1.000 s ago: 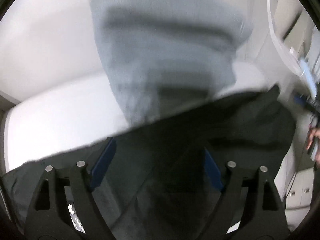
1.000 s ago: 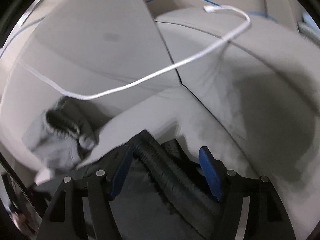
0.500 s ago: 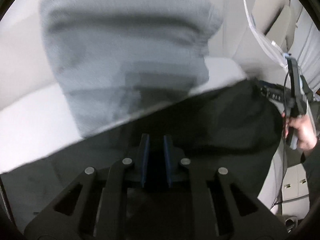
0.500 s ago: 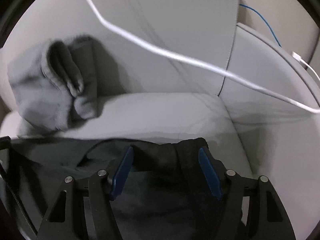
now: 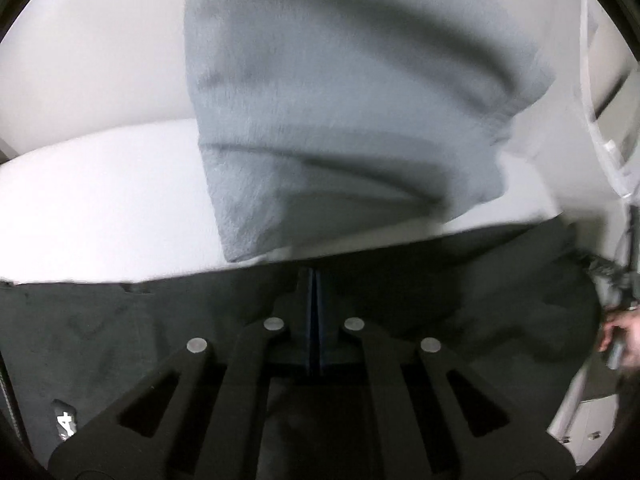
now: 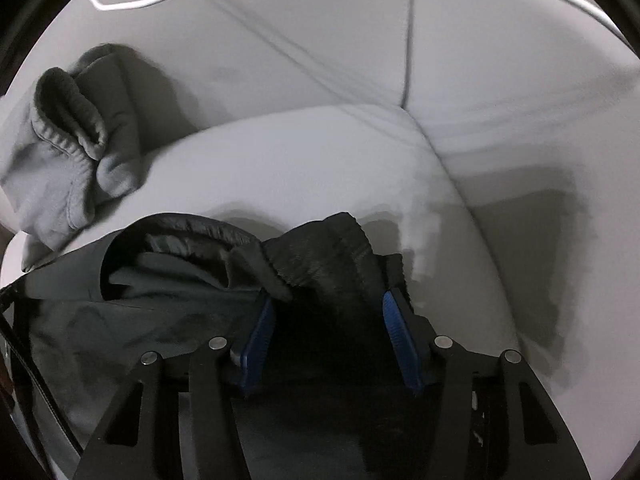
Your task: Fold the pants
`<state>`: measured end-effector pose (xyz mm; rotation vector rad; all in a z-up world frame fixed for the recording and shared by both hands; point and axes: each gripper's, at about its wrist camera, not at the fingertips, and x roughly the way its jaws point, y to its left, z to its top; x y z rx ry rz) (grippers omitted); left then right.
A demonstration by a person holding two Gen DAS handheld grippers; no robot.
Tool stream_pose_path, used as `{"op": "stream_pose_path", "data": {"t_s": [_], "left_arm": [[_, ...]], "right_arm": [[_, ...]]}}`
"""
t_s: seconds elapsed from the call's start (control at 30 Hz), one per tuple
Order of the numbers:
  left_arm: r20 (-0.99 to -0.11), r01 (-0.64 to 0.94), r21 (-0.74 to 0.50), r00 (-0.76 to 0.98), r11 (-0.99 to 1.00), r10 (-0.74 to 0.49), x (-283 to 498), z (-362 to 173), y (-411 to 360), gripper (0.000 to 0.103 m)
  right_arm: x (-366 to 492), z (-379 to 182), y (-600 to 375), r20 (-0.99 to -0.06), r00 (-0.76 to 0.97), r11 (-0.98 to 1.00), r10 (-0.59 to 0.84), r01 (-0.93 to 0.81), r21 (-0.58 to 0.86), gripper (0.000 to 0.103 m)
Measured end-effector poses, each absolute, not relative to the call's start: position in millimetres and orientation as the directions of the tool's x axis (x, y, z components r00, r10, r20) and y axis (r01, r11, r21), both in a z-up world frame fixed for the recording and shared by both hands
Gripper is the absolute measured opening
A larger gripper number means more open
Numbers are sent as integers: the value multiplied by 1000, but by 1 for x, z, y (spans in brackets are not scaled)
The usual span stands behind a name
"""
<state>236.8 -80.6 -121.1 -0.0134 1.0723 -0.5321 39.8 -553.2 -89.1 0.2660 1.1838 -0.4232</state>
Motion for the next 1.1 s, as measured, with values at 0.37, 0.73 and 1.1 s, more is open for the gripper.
{"op": "stream_pose_path", "data": {"t_s": [0.37, 0.73, 1.1], "left_arm": [[-864, 662, -178, 249, 728, -438, 191, -125, -149, 1], [-853, 492, -224, 318, 841, -413, 217, -119, -111, 0], [-773, 752, -326, 138, 573, -620, 45, -88, -114, 0]], "right_arm": [[48, -55, -508, -901, 369, 950, -227, 288, -121, 55], [67, -93, -537, -916, 343, 929, -209, 362, -76, 47], [-51, -30, -479, -851, 509, 959, -127, 283, 26, 46]]}}
